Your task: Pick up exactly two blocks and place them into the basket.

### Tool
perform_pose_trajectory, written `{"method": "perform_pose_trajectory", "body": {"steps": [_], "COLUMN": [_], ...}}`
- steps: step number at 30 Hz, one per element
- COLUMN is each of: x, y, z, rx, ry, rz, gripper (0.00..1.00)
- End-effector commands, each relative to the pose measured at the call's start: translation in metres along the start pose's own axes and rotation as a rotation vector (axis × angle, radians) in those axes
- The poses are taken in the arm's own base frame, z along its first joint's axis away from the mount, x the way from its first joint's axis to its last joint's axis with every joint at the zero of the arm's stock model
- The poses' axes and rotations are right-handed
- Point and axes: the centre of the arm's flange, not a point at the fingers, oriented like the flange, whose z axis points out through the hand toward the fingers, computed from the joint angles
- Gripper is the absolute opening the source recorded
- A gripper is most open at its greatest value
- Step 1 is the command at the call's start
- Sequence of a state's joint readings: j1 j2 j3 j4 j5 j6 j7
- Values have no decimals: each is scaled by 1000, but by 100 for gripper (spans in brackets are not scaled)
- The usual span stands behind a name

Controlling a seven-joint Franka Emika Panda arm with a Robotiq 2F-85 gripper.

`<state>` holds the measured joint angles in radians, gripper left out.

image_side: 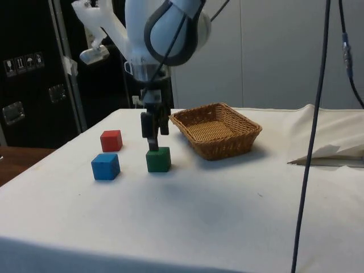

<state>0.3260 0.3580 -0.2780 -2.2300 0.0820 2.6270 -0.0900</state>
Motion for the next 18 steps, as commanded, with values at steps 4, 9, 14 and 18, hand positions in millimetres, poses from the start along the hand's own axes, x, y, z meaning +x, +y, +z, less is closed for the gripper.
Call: {"method": "perform_pose_trajectory", "body": {"steps": [4, 9, 14, 18], "x": [-1, -2, -3, -3], "y": [0, -3, -2, -5], "z": [10, 23, 25, 35], "rx": [2, 6, 2, 1], "ry": [0, 17, 18, 16], "rz": [6, 5, 5, 5], "gripper": [100, 100, 100, 100]}}
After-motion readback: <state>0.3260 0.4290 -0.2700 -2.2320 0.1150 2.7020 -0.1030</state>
